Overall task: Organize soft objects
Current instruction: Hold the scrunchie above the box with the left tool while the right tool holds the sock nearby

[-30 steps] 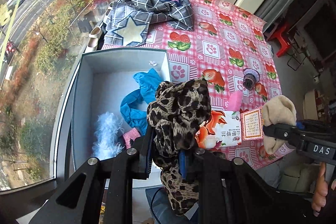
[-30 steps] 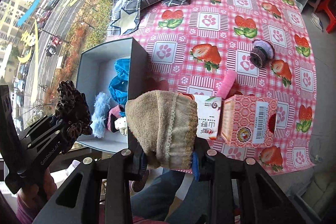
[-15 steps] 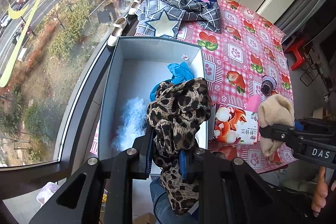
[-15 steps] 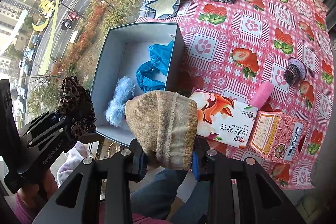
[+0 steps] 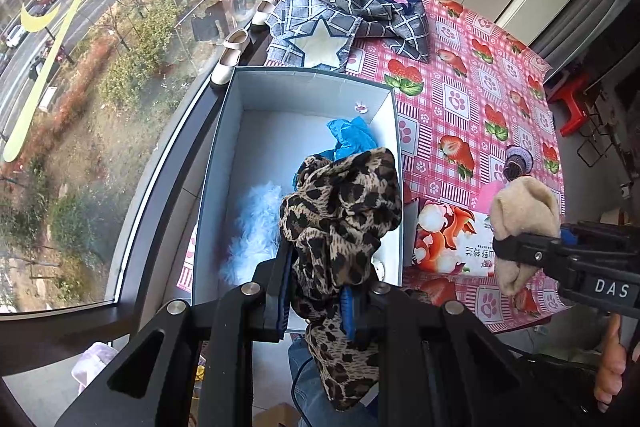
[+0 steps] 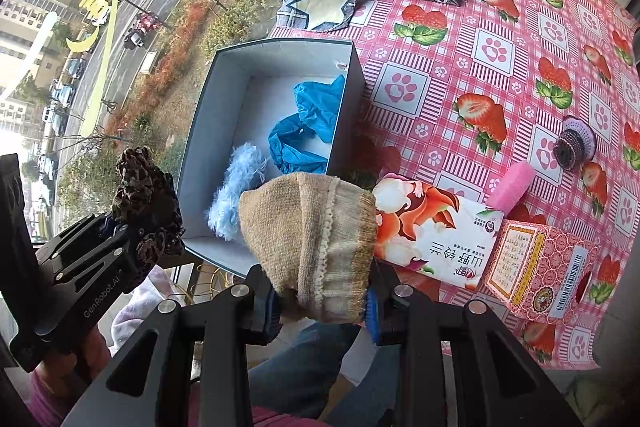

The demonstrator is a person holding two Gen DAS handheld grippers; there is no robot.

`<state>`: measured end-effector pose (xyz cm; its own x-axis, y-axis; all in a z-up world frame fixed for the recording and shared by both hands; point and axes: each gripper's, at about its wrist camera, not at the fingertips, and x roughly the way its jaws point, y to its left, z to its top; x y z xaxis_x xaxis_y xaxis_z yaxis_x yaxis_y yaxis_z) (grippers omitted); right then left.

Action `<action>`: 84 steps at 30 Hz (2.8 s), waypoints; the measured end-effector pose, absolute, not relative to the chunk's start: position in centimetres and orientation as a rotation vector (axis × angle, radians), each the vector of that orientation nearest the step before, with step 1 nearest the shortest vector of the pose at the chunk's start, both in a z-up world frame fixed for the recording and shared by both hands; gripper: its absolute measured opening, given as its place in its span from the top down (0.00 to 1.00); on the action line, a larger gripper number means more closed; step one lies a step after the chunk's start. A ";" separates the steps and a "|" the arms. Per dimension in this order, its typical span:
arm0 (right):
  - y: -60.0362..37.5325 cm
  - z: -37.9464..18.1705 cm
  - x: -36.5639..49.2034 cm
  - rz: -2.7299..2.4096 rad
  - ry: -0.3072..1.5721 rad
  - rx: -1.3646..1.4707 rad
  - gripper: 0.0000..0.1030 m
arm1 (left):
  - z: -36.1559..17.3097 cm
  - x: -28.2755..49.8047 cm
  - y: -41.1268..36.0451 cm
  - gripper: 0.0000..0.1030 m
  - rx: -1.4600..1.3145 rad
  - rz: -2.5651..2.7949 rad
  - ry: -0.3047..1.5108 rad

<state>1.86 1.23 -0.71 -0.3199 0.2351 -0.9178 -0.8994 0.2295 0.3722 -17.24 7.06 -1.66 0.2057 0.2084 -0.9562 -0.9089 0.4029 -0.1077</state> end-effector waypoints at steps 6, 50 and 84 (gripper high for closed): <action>1.2 -0.7 1.8 1.335 1.428 -0.675 0.67 | -1.7 -17.2 7.1 0.79 -0.816 0.913 1.079; 1.7 -1.4 1.8 1.338 1.450 -0.685 0.67 | -2.6 -16.7 6.9 0.79 -0.824 0.908 1.100; 5.1 -2.0 0.2 1.358 1.460 -0.731 0.67 | -5.1 -16.9 7.9 0.79 -0.856 0.926 1.163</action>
